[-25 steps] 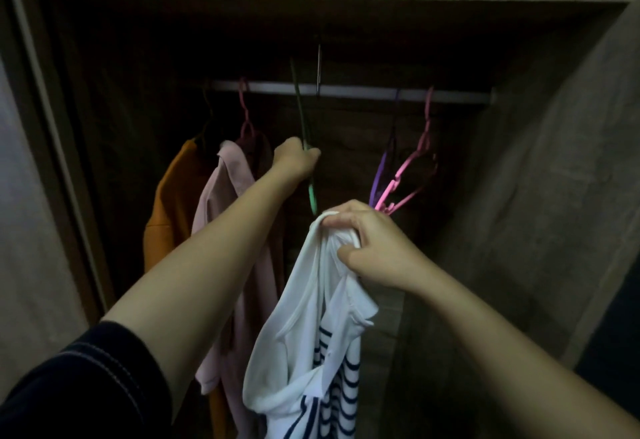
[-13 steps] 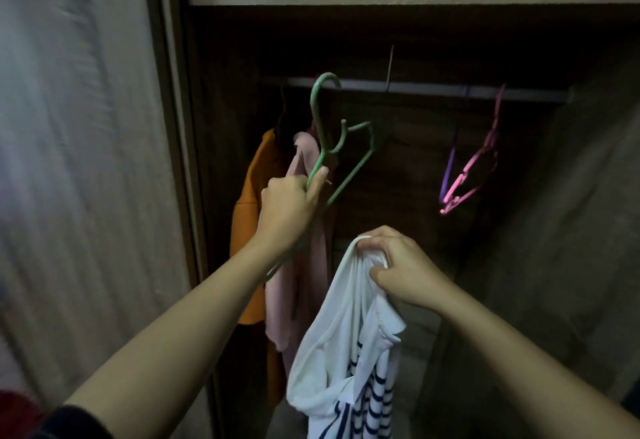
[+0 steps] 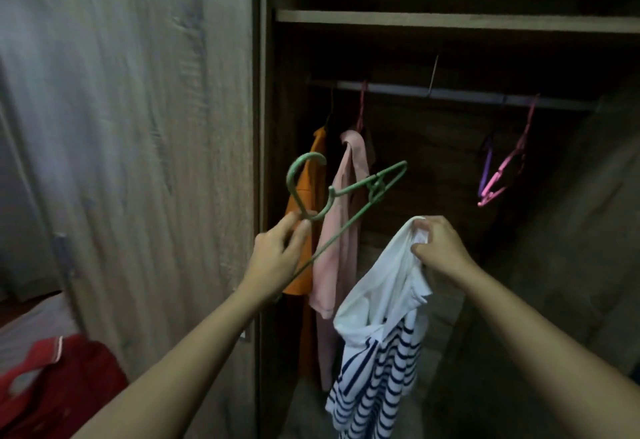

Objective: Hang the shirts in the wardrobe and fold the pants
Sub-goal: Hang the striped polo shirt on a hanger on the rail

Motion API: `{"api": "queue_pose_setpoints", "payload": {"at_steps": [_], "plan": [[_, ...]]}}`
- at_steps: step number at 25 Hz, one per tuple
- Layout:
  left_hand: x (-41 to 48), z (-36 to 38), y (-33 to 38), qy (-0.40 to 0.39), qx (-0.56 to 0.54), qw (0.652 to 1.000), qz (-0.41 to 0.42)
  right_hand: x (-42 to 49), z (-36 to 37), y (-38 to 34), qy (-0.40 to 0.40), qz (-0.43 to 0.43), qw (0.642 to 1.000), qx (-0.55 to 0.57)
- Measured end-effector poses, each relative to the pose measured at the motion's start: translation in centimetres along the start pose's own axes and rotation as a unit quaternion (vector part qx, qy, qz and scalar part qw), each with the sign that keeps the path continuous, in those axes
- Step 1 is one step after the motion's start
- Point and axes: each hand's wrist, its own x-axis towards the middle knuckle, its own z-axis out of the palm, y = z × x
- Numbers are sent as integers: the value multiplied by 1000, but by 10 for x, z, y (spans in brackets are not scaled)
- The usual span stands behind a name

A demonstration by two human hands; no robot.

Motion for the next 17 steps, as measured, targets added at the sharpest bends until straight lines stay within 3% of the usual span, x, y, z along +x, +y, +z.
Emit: {"api": "queue_pose_setpoints", "payload": {"at_steps": [4,7,10,13,17], "plan": [[-34,-40,-33,-37,-37,998,-24,-12,4,8,18,31,999,11],[-55,-57,-45,-95,9,995,-32,-20,5,1,4,3,1000,7],[-62,-45,-43,-117,29,993,-4,-30,11,-29,-36,-90,995,-24],[-70,-8,-34,-89,18,996,21,-52,22,-71,-79,-230,963,-116],[-81,13,-24,-16,-107,994,24,-66,4,-79,-34,-286,931,-223]]}}
